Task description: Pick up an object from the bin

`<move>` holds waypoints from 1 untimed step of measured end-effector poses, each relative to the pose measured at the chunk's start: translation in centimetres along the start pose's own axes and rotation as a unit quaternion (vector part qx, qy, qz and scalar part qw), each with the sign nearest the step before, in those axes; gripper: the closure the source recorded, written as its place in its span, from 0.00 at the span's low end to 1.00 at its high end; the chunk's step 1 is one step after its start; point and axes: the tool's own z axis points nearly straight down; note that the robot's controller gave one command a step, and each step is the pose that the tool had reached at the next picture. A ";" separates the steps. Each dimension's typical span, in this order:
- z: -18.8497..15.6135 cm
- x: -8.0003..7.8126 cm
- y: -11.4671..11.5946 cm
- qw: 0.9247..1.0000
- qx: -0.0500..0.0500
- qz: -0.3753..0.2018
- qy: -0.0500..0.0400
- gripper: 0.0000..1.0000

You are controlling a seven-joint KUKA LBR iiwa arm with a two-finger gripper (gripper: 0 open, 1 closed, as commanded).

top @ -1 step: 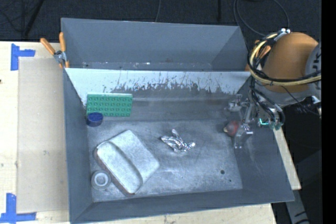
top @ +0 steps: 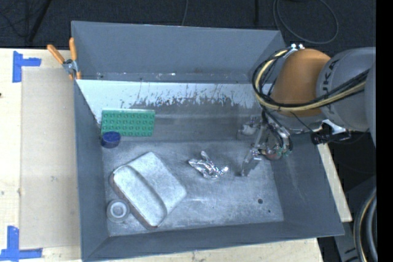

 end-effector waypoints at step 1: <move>0.4 4.4 7.3 0.998 0.001 -0.057 -0.007 0.00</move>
Offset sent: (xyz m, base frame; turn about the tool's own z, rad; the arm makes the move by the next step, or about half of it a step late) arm -0.0345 0.0772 -0.0073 -0.1099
